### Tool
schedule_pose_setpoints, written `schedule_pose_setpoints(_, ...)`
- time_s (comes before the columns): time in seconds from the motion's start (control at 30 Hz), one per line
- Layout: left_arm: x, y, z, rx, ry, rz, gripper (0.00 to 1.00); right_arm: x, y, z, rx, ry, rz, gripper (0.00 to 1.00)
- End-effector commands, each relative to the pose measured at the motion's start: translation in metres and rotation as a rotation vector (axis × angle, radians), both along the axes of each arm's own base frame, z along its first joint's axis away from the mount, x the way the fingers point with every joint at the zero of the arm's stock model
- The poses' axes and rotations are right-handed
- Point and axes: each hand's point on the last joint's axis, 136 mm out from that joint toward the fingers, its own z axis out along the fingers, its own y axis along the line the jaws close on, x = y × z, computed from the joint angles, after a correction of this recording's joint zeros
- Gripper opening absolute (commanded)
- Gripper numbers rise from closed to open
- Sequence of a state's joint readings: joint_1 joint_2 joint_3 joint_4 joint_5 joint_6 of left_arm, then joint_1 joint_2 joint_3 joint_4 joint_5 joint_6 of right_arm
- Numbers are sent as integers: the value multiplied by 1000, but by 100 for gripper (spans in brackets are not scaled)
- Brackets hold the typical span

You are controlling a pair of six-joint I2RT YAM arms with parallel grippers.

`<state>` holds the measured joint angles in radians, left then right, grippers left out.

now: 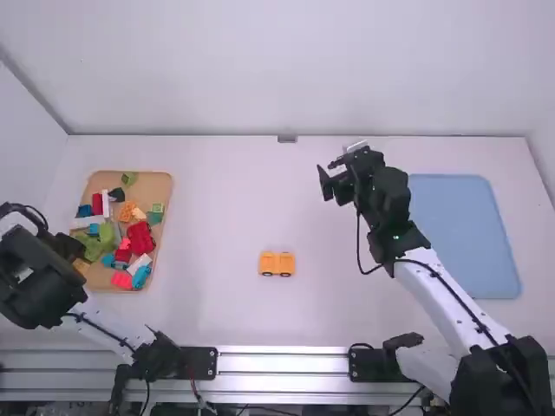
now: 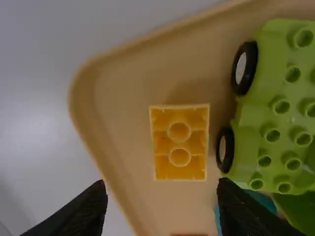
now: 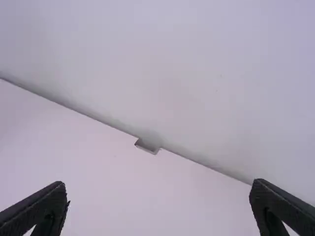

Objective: Assemble lego blocks to make yellow taxi

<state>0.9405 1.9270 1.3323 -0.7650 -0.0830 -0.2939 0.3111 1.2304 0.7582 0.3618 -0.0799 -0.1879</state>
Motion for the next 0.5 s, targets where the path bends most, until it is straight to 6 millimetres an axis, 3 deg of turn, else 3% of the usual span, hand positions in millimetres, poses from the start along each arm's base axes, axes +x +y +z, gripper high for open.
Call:
schedule_pose_setpoints(0.0, -2, 2, -9, -6, 19, 2, 60, 5, 0, 16, 14, -29, -3, 98)
schedule_pose_setpoints(0.47, 1, 6, -27, -7, 22, -19, 58, 5, 0, 16, 14, -29, -3, 99)
